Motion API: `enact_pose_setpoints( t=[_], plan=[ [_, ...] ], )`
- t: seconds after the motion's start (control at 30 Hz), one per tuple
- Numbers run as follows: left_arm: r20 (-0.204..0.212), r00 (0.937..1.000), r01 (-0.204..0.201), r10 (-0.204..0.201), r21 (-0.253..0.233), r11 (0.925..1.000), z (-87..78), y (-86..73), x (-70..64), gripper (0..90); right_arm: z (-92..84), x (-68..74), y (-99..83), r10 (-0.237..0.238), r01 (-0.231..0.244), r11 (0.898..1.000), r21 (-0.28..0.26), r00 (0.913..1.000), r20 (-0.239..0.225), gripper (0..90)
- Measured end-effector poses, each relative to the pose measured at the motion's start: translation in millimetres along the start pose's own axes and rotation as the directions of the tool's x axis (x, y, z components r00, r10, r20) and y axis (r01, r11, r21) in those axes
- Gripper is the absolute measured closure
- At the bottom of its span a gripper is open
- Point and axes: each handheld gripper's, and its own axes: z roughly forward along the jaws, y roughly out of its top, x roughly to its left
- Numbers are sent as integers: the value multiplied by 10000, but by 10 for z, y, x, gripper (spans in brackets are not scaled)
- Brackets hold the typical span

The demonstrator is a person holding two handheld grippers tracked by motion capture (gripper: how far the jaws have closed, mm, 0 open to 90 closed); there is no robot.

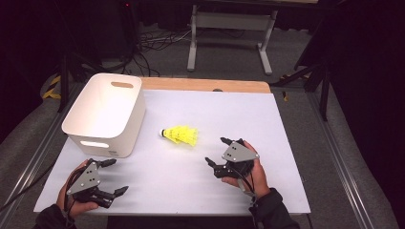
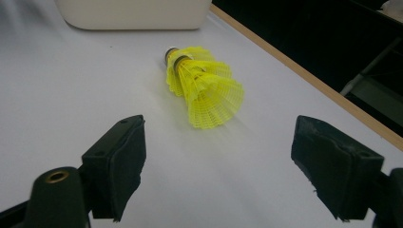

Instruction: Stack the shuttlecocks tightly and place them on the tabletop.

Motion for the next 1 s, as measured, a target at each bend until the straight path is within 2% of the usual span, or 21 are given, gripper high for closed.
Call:
enact_pose_setpoints(
  t=[0.43,0.63,0.77,1.0],
  plan=[
    [-124,9999,55,-56,-26,10000,-7,-9,10,55,-100,-5,-239,289,-289,9995,144,9996,37,199],
    [-211,9998,21,-22,-45,10000,-30,-14,-3,56,-176,-36,-377,584,-584,9983,-28,9983,-20,172],
    [-231,9997,-11,10,-25,10000,-38,-17,-16,56,-228,-53,-474,606,-608,9981,79,9979,229,151],
    [-207,9998,-20,20,-27,10000,-36,-16,-13,55,-299,-87,-603,883,-879,9960,-167,9958,233,109]
  ],
)
